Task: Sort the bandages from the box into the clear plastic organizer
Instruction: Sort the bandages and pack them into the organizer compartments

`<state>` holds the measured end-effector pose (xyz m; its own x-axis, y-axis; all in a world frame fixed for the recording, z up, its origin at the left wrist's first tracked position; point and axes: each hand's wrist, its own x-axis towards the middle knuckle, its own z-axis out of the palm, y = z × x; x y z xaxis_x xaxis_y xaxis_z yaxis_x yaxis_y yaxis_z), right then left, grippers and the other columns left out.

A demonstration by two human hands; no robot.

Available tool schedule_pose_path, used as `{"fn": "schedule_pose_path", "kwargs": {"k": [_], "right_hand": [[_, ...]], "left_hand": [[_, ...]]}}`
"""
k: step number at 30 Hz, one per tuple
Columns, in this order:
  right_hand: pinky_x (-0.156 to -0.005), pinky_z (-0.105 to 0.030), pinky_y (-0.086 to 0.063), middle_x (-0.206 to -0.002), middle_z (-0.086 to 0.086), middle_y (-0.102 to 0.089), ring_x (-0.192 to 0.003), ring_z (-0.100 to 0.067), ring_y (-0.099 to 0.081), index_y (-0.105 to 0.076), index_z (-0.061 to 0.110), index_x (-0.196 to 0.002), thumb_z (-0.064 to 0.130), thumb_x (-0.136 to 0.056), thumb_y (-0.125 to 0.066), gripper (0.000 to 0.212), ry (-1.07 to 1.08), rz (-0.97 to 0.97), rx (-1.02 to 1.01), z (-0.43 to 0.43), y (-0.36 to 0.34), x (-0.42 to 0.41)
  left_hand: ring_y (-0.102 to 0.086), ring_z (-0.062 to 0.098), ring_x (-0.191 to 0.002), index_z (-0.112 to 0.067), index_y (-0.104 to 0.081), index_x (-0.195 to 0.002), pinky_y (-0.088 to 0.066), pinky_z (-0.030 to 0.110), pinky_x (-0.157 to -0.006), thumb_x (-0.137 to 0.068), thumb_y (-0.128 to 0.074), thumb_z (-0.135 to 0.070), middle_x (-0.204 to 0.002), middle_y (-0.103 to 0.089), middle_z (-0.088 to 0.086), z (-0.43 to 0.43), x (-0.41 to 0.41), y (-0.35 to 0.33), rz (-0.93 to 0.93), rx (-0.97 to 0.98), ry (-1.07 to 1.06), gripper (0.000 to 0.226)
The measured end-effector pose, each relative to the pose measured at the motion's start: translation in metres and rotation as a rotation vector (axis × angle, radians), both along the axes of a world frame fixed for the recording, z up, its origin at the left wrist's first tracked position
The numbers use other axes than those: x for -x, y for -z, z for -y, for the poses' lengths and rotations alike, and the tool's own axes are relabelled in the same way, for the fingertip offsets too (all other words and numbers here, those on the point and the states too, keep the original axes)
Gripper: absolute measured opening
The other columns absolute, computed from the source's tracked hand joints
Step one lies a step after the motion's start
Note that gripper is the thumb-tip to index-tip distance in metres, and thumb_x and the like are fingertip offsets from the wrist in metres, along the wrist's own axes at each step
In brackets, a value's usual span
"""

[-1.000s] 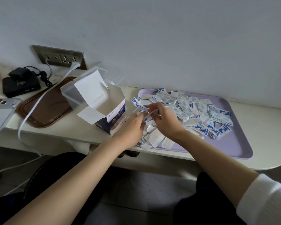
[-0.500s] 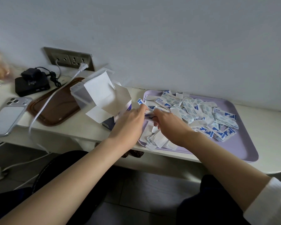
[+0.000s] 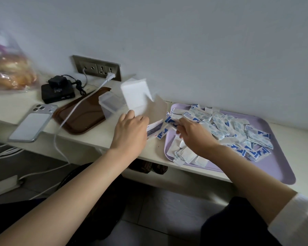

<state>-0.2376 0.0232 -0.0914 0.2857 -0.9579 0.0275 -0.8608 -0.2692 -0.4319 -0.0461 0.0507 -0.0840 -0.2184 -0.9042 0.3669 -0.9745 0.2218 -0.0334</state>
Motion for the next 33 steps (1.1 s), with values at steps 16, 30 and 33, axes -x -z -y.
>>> {"fn": "schedule_pose_path", "kwargs": {"k": [16, 30, 33], "right_hand": [[-0.067, -0.045, -0.048, -0.102, -0.012, -0.056, -0.083, -0.037, -0.06, -0.048, 0.007, -0.097, 0.022, -0.099, -0.036, 0.02, -0.121, 0.114, 0.271, 0.0, -0.012, -0.098], [-0.067, -0.035, -0.034, -0.112, -0.015, -0.045, -0.086, -0.039, -0.051, -0.049, -0.001, -0.105, 0.019, -0.1, -0.032, 0.027, 0.089, 0.087, 0.201, 0.03, -0.02, -0.146], [-0.065, -0.028, -0.027, -0.097, -0.013, -0.044, -0.079, -0.029, -0.045, -0.051, 0.003, -0.092, 0.016, -0.098, -0.035, 0.021, 0.278, 0.299, 0.059, 0.048, -0.018, -0.137]], "left_hand": [[-0.049, 0.03, -0.07, -0.01, -0.053, -0.071, -0.036, 0.032, -0.062, -0.072, -0.05, -0.02, -0.067, -0.059, 0.005, -0.038, -0.104, -0.048, -0.269, 0.396, -0.109, 0.01], [-0.051, 0.029, -0.1, -0.009, -0.058, -0.099, -0.033, 0.033, -0.068, -0.089, -0.051, -0.015, -0.103, -0.065, 0.011, 0.02, -0.153, -0.009, -0.137, -0.022, -0.375, 0.014], [-0.051, 0.029, -0.104, -0.01, -0.056, -0.106, -0.038, 0.035, -0.075, -0.09, -0.052, -0.016, -0.109, -0.061, 0.011, 0.027, -0.149, -0.008, -0.125, -0.105, -0.392, 0.018]]}}
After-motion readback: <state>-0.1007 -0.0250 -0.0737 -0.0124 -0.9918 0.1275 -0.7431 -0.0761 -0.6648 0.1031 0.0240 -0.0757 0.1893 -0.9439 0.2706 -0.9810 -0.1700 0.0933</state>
